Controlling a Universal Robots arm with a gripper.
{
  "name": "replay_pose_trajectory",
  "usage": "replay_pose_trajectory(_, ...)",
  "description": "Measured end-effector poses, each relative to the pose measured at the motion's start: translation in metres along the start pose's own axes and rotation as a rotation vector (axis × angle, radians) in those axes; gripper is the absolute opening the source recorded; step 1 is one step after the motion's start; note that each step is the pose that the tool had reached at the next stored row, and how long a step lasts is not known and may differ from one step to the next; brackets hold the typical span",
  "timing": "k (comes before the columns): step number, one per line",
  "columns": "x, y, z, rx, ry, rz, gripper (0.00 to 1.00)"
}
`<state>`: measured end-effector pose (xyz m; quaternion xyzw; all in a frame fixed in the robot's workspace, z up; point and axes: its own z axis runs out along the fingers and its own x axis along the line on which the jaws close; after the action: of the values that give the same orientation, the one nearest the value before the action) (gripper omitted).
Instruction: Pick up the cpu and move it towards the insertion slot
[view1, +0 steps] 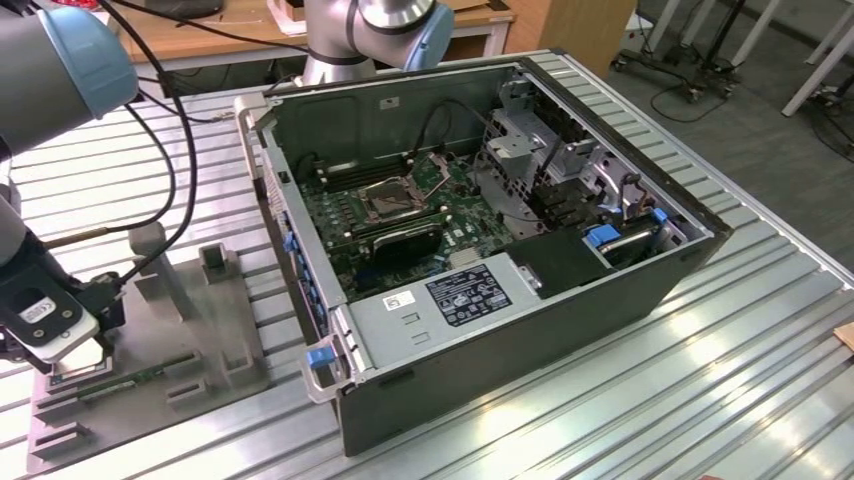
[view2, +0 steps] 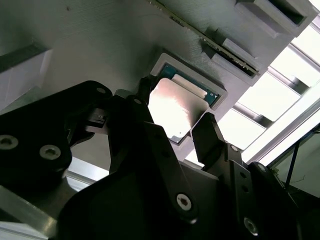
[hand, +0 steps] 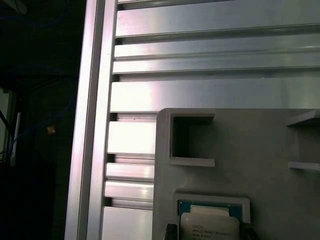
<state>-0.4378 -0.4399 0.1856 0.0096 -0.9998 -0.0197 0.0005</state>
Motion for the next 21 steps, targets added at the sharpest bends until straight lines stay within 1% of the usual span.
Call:
replay_pose_trajectory(10, 0.0017, 0.0008, 0.0013, 0.0001, 0.0000, 0.000, 0.61)
replay_pose_trajectory(14, 0.0018, 0.0008, 0.0029, 0.0000, -0.0001, 0.000, 0.61)
replay_pose_trajectory(21, 0.0014, 0.0008, 0.0024, -0.0001, -0.0001, 0.000, 0.61)
